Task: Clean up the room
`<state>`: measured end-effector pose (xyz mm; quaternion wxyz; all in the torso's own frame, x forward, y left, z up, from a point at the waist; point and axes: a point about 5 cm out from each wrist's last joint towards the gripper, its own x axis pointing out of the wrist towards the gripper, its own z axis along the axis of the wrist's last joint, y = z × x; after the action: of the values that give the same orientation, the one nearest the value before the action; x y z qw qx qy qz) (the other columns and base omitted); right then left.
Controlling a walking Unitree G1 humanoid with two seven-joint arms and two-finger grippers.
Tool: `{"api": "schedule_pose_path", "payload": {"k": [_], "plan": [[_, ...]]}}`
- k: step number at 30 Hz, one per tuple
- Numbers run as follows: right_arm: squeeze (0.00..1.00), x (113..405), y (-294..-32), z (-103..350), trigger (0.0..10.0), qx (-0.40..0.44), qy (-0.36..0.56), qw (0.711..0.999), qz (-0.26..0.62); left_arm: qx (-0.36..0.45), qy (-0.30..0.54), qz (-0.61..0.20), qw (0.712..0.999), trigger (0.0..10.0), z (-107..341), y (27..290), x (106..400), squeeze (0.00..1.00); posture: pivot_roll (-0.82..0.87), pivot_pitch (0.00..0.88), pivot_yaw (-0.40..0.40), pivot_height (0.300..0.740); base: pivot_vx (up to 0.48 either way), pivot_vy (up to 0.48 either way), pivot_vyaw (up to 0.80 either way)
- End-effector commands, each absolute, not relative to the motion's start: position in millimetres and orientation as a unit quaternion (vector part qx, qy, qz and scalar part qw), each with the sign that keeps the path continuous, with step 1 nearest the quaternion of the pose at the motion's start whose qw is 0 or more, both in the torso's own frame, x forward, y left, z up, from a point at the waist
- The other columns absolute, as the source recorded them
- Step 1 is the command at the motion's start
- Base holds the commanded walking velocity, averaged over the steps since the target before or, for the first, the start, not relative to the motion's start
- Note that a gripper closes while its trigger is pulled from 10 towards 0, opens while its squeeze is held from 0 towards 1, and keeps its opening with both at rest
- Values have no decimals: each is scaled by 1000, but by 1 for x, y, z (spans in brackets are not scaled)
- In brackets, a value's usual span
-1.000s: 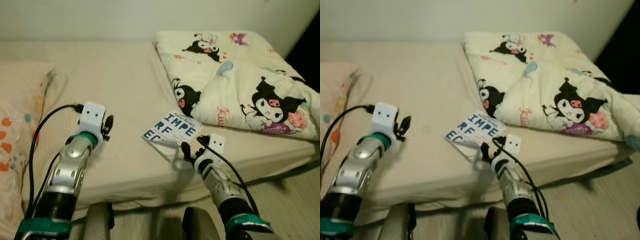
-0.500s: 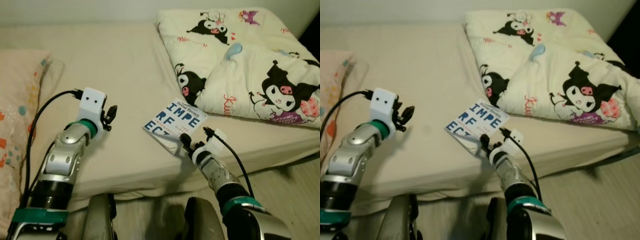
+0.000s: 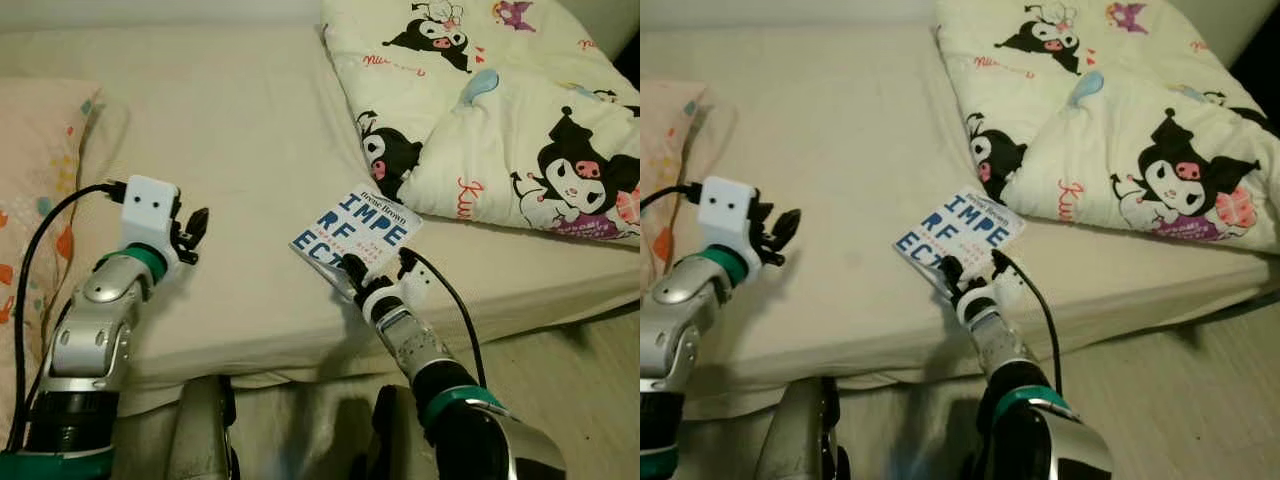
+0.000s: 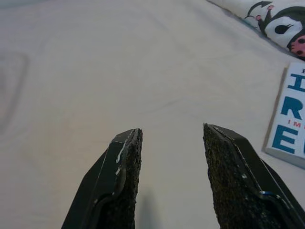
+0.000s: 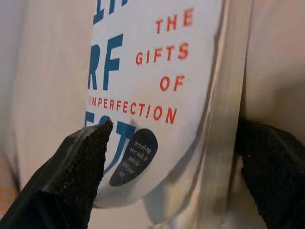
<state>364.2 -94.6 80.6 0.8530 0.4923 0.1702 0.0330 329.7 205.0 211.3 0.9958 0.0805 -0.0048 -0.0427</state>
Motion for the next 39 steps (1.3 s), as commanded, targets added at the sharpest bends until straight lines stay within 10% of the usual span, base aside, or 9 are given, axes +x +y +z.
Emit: {"api": "schedule_pose_path", "payload": {"k": [1,6,8,14,27,30,31,38,39], "plan": [[1000,347,-75,56,10000,514,234,824,30,76,4,-41,996,10000,209,209,326,0,337,306,17,560,0,0,0],[1000,345,-71,55,10000,542,222,810,12,82,8,-38,996,10000,211,211,321,0,352,313,23,560,0,0,0],[0,345,-73,54,10000,570,213,793,-4,84,8,-36,996,10000,211,212,319,0,362,319,30,560,0,0,0],[0,349,-79,59,10000,618,176,766,-25,87,8,-31,996,10000,210,215,316,0,367,317,36,560,0,0,0],[0,362,-80,82,1490,692,98,715,11,93,5,-29,995,10000,215,217,312,0,393,319,48,560,0,0,0],[0,362,-77,85,2157,692,99,715,24,95,5,-29,995,10000,215,218,312,0,397,319,51,560,0,0,0],[0,361,-70,85,10000,685,108,720,42,98,6,-30,995,10000,216,218,311,0,402,320,56,560,0,0,0],[0,355,-52,82,10000,653,144,739,80,104,8,-34,994,10000,216,219,309,0,414,325,59,560,0,0,0],[486,355,-51,82,10000,653,144,739,82,106,8,-35,994,10000,216,219,308,0,414,325,59,560,0,0,0]]}}
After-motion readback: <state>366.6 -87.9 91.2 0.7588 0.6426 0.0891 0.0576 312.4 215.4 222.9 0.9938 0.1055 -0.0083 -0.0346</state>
